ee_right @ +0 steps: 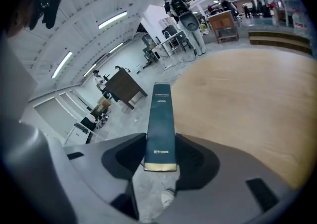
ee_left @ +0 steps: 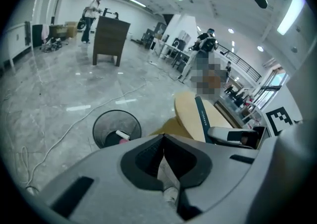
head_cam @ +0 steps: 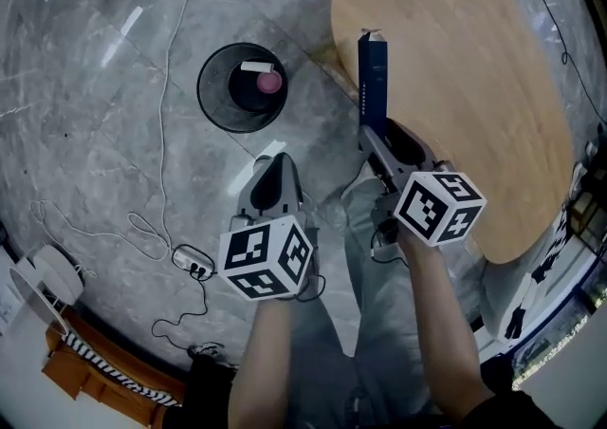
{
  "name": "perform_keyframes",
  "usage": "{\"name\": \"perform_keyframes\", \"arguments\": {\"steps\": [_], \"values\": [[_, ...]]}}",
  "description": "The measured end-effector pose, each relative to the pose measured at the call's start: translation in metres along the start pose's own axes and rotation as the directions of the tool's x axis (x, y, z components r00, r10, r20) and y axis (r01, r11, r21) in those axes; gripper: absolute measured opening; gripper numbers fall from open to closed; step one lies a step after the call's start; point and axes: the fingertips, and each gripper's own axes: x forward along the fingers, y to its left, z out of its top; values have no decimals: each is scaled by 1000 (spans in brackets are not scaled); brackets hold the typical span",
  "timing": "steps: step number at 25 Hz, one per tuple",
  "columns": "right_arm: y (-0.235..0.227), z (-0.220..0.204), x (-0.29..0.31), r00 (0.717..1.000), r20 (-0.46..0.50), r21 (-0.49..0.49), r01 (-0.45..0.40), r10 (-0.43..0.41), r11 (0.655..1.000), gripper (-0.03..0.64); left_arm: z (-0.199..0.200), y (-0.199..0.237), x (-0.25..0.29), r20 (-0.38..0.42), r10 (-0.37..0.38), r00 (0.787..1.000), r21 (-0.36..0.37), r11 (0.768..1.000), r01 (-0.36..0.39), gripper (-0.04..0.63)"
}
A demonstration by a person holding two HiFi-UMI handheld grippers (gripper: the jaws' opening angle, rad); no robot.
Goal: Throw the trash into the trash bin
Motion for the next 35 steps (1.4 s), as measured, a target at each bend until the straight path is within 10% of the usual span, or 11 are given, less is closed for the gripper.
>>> {"name": "perform_keyframes", "arguments": {"steps": [14,24,27,35], "values": [[124,-77,131,971,-224,-105,-113,87,988,181,10,179,-55,39,171,985,-200,967,-160,6],[133,-94,177,982,-185,-85,-45,29,995,255,5,227,-56,10,176,984,-214,962,-170,6],[138,-90,170,983,-179,-92,-50,33,995,42,14,225,-54,12,171,985,-208,964,-164,6],[121,-79,147,991,-126,-80,-55,45,995,14,17,195,-28,-1,117,993,-142,983,-115,6]]}}
